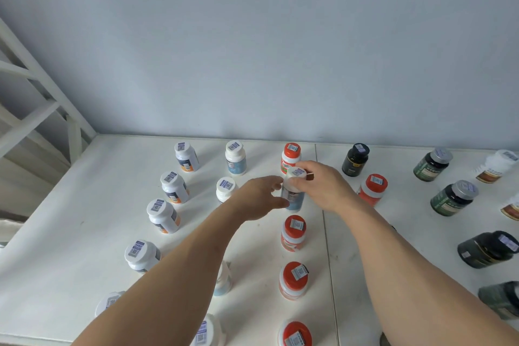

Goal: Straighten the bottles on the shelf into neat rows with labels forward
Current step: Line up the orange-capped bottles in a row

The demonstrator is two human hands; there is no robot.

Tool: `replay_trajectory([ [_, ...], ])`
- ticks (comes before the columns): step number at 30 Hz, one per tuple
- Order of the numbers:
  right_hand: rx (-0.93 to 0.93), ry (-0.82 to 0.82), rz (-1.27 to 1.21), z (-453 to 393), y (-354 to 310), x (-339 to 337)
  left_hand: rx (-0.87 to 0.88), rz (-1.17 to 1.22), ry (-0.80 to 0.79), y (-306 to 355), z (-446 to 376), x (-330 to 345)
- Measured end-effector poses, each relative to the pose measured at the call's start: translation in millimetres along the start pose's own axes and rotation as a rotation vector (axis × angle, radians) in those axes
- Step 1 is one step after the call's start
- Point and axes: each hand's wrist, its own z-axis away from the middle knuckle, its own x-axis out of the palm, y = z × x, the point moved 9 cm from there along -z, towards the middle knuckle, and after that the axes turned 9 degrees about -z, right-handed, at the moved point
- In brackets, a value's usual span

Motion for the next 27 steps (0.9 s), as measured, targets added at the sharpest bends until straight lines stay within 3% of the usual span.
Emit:
replay_trajectory([
  [11, -0.062, 0.07, -0.046, -4.7, -30.4, -18.9, 0.038, 0.536, -0.168, -0.1, -4.4, 3.7],
  [19, -0.029, 0.116, -0.031, -5.1, -28.1, -25.4, 0.075, 0.613, -0.265, 5.7, -6.0, 7.9],
  [27, 0.007, 0.11, -0.07, -9.2, -23.2, -30.2, 0.067, 0.566, -0.236, 8.9, -6.2, 2.2],
])
